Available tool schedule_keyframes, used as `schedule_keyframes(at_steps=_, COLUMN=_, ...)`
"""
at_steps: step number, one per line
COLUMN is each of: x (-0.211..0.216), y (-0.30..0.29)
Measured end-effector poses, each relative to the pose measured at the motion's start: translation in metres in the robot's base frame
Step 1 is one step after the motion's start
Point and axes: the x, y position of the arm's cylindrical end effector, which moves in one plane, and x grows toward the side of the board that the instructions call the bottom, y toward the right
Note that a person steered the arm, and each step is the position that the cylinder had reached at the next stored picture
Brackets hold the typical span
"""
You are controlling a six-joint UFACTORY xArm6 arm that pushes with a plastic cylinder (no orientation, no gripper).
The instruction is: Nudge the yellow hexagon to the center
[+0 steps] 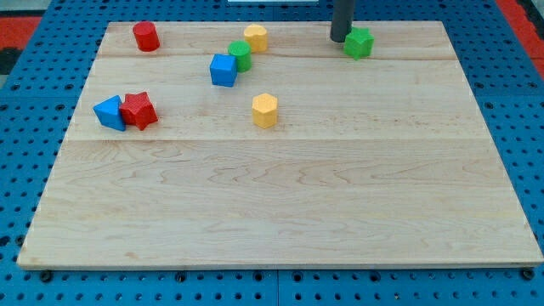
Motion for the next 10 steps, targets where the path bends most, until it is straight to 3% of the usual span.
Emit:
schedule_keyframes(at_steps=4, x=0.003, y=-0.031)
schedule_keyframes(at_steps=6, x=0.033, y=-0.042)
schedule_keyframes(at_steps=7, x=0.039, y=-0.078)
schedule_keyframes(at_steps=9, x=0.148, y=-0.125)
schedule_keyframes(at_steps=10, x=0.164, y=-0.135)
